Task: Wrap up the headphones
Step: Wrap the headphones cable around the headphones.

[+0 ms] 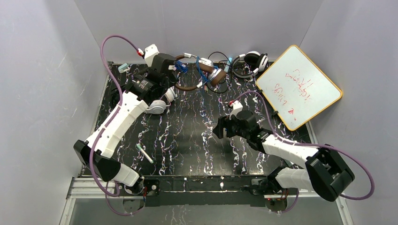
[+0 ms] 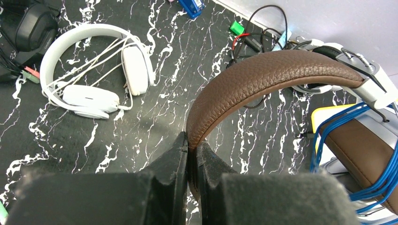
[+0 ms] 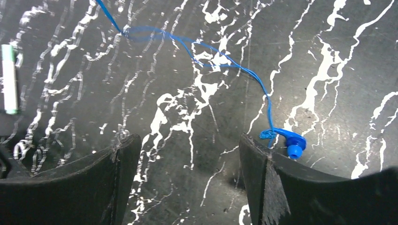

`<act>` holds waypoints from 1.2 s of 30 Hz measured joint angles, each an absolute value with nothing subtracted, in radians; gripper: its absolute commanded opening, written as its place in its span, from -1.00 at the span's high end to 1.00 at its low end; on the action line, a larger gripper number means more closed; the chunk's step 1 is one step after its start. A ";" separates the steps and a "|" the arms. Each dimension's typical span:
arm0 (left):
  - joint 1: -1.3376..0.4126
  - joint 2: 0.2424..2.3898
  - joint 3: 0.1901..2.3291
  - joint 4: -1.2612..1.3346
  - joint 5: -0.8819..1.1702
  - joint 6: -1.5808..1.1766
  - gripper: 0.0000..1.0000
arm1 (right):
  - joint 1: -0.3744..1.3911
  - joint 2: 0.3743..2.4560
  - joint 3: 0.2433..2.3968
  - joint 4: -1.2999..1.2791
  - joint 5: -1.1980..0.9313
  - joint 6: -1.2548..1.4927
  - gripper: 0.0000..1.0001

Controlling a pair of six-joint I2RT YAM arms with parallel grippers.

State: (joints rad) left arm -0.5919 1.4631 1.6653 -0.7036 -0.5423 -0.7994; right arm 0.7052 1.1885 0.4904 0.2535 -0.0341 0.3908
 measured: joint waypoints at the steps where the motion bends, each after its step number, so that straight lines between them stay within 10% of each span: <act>1: -0.592 1.463 1.671 -0.706 -0.542 -0.796 1.00 | 0.705 1.202 0.494 0.249 -0.026 0.380 -0.62; 10: -0.592 1.463 1.750 -0.720 -0.543 -0.778 1.00 | 0.705 1.340 0.582 0.223 0.038 0.244 -0.95; 22: -0.592 1.463 1.851 -0.750 -0.542 -0.770 1.00 | 0.637 1.505 0.661 0.337 -0.051 0.151 -0.76; 30: -0.592 1.464 1.892 -0.774 -0.543 -0.770 1.00 | 0.611 1.620 0.690 0.366 -0.071 0.180 0.52; 36: -0.584 1.466 1.901 -0.779 -0.532 -0.771 1.00 | 0.552 1.584 0.639 0.404 -0.109 0.265 0.97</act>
State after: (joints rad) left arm -0.5842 1.4658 1.9011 -0.7788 -0.5316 -0.7708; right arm 0.5522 1.5841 0.6392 0.4038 -0.1089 0.2646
